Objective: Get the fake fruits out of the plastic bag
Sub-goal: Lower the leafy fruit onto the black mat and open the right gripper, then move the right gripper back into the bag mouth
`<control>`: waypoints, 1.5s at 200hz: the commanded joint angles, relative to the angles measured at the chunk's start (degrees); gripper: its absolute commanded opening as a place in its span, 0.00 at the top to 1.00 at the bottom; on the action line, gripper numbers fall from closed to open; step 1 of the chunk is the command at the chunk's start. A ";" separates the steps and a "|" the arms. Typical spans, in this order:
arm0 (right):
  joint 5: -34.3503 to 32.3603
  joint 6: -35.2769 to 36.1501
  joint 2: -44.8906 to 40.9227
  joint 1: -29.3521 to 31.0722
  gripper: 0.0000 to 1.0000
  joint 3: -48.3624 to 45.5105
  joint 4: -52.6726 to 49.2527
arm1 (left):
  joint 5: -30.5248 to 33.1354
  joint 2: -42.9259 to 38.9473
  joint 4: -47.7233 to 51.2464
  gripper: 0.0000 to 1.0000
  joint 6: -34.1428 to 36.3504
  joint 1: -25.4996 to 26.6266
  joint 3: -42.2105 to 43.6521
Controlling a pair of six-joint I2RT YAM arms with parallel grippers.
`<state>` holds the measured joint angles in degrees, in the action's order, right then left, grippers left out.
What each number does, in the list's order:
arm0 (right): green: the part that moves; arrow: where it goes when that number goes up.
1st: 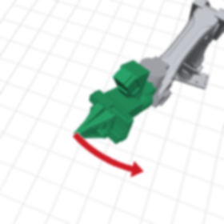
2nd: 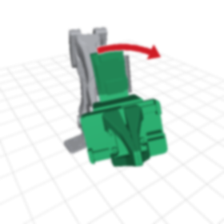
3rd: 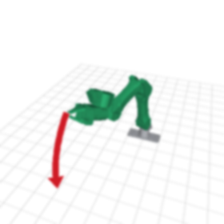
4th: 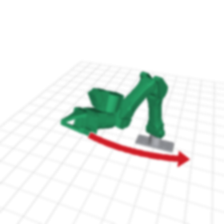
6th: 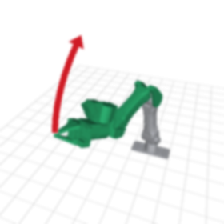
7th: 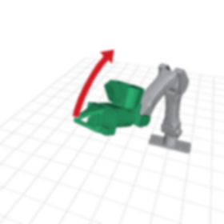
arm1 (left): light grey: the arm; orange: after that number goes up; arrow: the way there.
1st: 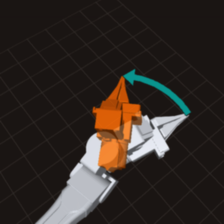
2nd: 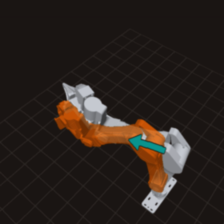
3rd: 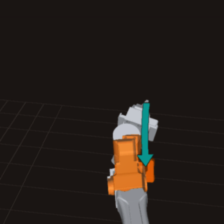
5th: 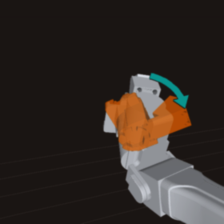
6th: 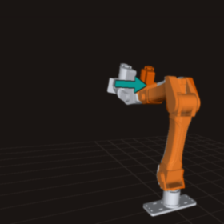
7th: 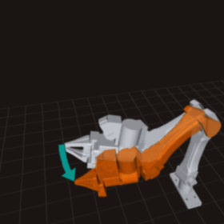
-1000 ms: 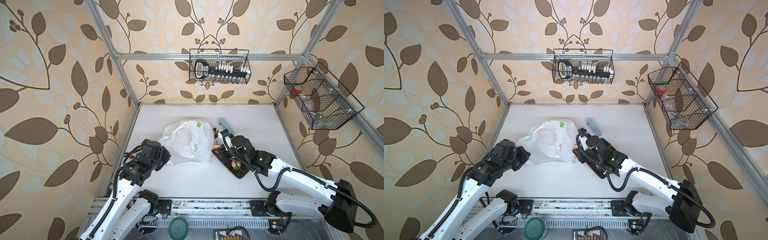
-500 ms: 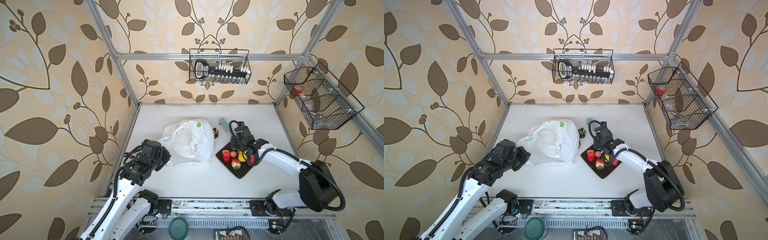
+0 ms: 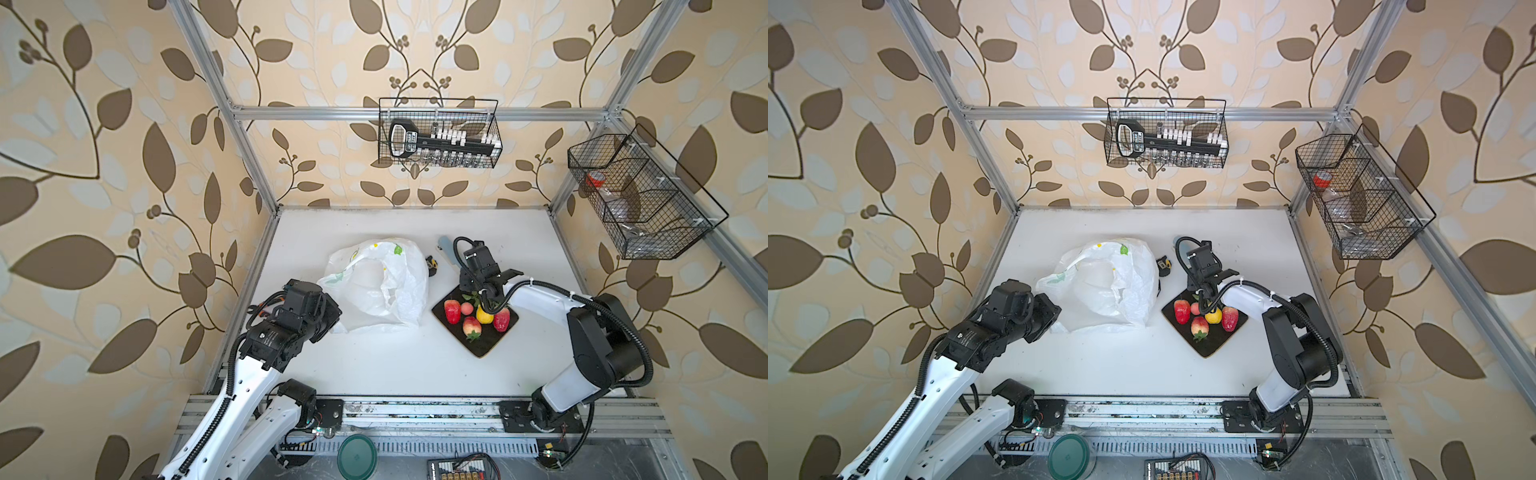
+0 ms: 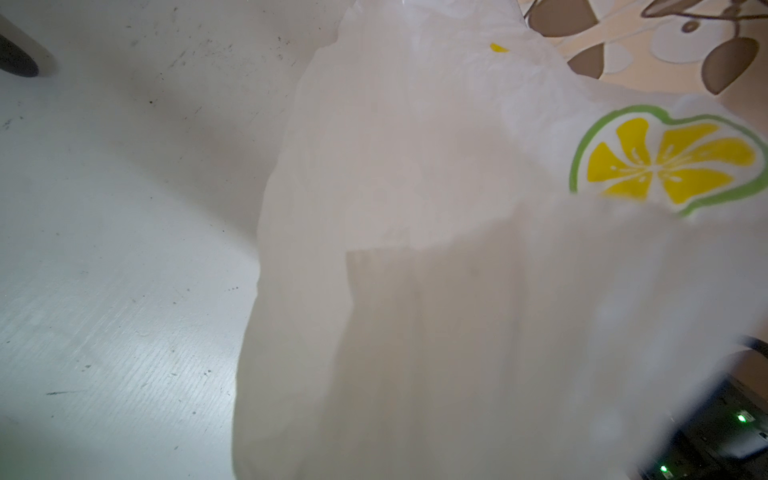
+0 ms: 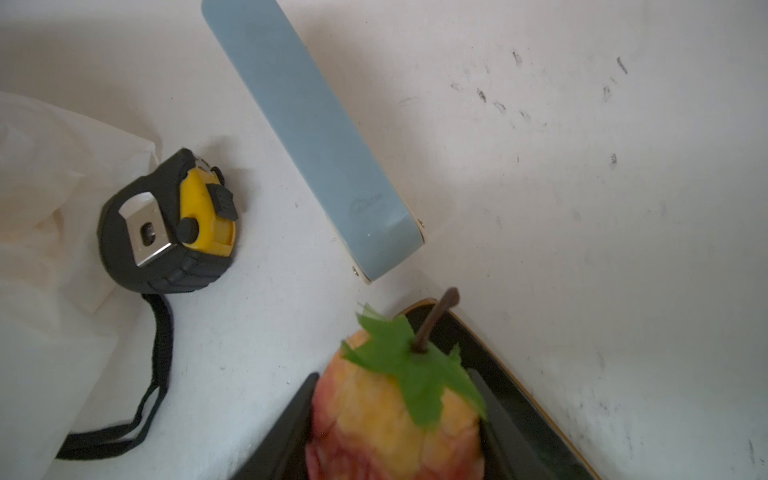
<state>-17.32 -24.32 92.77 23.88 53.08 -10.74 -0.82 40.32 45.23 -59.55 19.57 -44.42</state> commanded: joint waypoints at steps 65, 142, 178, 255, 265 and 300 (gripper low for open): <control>0.55 2.55 -0.43 -0.03 0.50 -2.81 -2.85 | 1.21 0.93 -0.41 1.00 1.45 0.59 -0.09; 0.14 3.58 0.26 0.00 0.34 -1.83 -4.10 | 0.59 0.73 -0.58 1.00 1.72 0.56 -0.05; -0.60 4.49 -2.70 -0.10 0.28 0.13 -5.78 | 0.14 0.62 -0.83 1.00 1.97 0.56 -0.14; 6.86 5.52 -18.14 10.35 0.35 2.29 -3.59 | -2.39 0.64 -2.32 1.00 3.63 0.55 0.00; 7.12 5.76 -17.87 15.15 0.37 2.76 -1.03 | -2.68 0.56 -2.34 1.00 3.79 0.55 0.03; 7.25 9.36 -9.70 29.97 0.41 7.09 8.35 | -3.48 0.07 -2.17 1.00 4.26 0.55 0.04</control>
<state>-11.92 -18.00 77.01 47.33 56.34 -9.23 -3.07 41.32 44.27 -56.86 19.57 -44.42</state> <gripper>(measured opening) 0.596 0.048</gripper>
